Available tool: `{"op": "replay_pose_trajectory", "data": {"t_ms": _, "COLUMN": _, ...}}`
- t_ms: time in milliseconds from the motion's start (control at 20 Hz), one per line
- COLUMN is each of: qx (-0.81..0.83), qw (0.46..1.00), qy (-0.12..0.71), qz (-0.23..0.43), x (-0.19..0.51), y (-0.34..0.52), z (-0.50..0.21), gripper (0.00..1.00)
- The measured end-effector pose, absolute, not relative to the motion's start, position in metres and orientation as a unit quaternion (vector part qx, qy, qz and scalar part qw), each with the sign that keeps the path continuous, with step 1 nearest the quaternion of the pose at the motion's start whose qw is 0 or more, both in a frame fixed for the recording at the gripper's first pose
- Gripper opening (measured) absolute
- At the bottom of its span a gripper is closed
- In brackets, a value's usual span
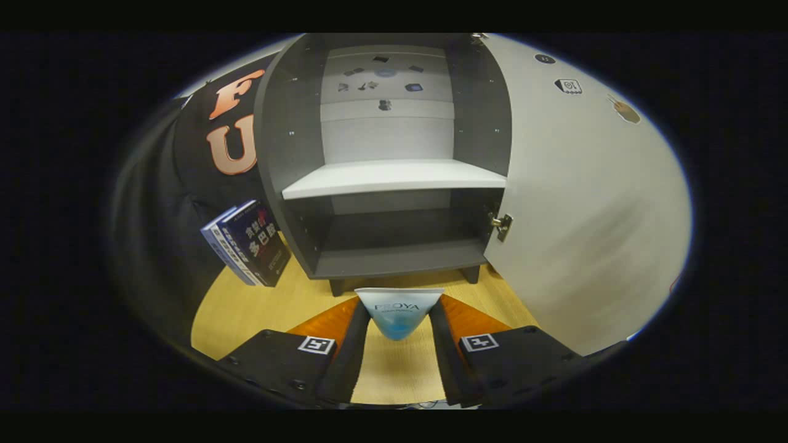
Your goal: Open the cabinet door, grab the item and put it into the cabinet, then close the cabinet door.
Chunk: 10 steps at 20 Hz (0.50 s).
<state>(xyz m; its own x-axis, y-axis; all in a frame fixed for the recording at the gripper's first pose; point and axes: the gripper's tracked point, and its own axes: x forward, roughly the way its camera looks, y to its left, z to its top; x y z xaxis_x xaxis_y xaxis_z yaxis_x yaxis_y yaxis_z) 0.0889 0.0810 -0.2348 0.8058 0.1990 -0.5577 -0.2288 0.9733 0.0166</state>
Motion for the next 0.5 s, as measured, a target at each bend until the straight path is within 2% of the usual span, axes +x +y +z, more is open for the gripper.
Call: {"op": "replay_pose_trajectory", "data": {"t_ms": 500, "qx": -0.037, "qw": 0.960, "qy": 0.243, "qz": 0.136, "x": 0.144, "y": 0.111, "z": -0.120, "gripper": 0.61}}
